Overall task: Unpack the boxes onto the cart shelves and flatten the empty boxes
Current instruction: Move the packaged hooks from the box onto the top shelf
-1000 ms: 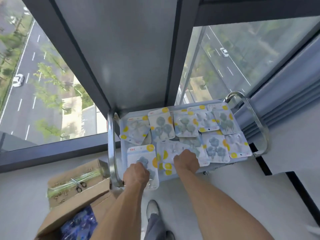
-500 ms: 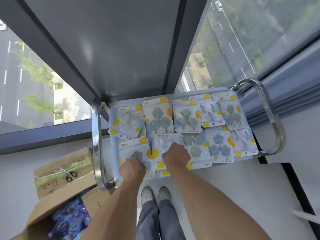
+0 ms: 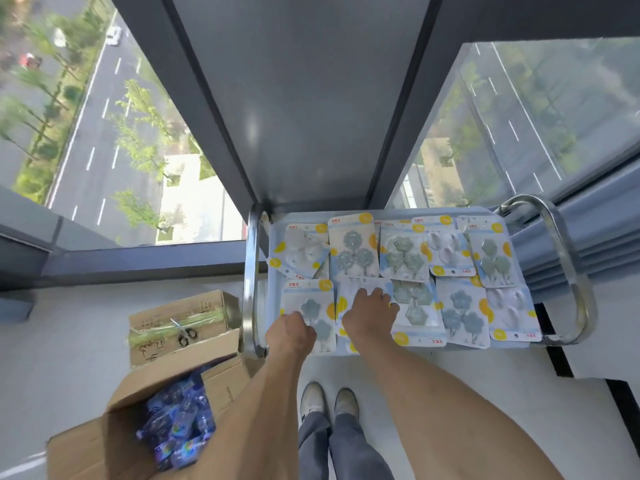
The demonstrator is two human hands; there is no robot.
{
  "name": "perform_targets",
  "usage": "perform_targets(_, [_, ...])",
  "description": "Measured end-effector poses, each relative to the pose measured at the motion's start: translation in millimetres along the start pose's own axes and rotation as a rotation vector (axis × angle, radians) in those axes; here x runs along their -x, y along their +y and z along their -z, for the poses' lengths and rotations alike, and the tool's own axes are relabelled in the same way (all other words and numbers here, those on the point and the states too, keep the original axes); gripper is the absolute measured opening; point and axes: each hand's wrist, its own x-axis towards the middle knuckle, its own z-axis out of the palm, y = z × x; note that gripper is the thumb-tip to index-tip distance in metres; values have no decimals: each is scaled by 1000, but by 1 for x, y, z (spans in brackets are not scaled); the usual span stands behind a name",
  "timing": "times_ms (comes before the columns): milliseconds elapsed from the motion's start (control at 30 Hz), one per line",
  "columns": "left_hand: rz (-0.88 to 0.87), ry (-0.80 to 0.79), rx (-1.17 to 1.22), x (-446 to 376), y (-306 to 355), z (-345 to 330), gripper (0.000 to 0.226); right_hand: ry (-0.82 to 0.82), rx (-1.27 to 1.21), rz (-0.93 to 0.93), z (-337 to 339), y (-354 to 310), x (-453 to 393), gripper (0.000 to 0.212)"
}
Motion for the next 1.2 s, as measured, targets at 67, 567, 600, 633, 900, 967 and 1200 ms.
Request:
perform_targets(67, [-17,15,53,17,-5,13,25,-11,16,37,9,-3,13,30])
perform_targets(567, [22,165,217,169,-125,85,29,-3,-74,165,66,-34,160,35])
perform_targets(600, [18,193,205,178,-132,91,30,24,-89,179,70,-41,173,35])
perform_targets(633, [5,222,190,186,-139,97,31,55,-109,189,74,-49,186,34])
perform_targets(900, [-132,387,80,264,-223,135,25,210,-192,248,82,-121,310,32])
perform_targets(967, [-145,422,88,281,-259,140,27,232,-176,262,71,-135,341,33])
perform_targets(1200, [-17,330,99,332,-375,96,34,120,-59,309,-2,-147,415,36])
